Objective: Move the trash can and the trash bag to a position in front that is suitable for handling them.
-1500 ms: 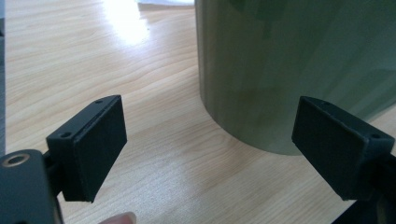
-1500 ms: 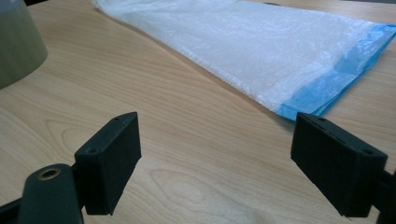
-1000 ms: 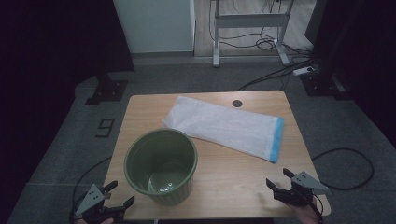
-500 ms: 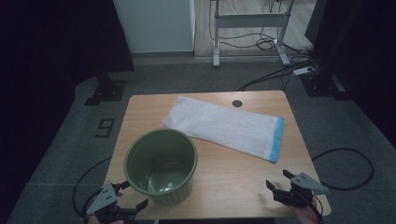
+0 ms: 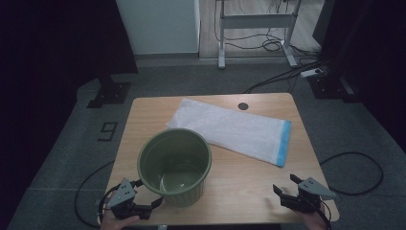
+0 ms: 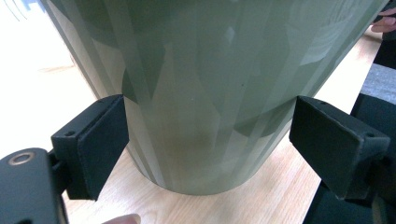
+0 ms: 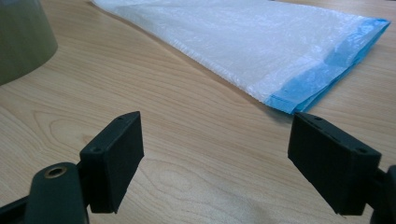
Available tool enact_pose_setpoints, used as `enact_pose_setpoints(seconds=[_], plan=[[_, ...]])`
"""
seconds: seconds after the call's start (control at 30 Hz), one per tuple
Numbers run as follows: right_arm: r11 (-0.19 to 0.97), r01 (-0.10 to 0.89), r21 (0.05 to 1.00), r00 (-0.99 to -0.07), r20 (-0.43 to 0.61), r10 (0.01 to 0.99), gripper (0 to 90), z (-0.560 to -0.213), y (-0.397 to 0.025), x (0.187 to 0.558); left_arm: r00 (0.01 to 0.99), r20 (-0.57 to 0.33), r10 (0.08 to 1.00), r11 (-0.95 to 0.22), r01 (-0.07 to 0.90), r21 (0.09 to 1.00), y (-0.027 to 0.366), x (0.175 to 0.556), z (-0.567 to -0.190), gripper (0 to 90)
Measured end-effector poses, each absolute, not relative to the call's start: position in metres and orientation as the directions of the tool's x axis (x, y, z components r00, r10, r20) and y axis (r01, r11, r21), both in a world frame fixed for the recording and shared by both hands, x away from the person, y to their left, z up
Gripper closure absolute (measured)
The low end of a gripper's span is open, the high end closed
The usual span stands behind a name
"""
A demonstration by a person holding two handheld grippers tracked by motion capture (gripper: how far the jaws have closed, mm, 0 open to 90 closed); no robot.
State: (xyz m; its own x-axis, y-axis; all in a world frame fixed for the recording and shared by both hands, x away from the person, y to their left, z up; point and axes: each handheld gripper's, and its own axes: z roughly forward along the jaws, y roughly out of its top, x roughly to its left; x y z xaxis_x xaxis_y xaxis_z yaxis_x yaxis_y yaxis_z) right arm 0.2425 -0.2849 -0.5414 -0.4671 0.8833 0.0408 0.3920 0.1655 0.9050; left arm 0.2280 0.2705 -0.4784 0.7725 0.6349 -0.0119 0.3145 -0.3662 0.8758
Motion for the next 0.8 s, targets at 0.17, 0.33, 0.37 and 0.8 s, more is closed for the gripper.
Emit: enact_pose_setpoints(seconds=[0.17,0.33,0.37,0.8], plan=[[0.154,0.397,0.905,-0.459,0.05,0.887,18.0,-0.543,-0.288,0.241,0.785,-0.013,0.62,-0.379,0.314,0.87,0.26,0.239,-0.48,11.0],[0.155,0.394,0.906,-0.463,0.049,0.885,18.2,-0.543,-0.286,0.24,0.792,-0.016,0.61,-0.392,0.319,0.863,0.246,0.249,-0.484,10.2],[0.155,0.394,0.906,-0.463,0.049,0.885,18.2,-0.543,-0.286,0.24,0.796,-0.021,0.605,-0.394,0.322,0.861,0.242,0.252,-0.485,10.2],[0.175,0.397,0.901,-0.477,0.04,0.878,18.2,-0.545,-0.282,0.241,0.802,-0.027,0.596,-0.409,0.332,0.85,0.206,0.276,-0.486,10.0]])
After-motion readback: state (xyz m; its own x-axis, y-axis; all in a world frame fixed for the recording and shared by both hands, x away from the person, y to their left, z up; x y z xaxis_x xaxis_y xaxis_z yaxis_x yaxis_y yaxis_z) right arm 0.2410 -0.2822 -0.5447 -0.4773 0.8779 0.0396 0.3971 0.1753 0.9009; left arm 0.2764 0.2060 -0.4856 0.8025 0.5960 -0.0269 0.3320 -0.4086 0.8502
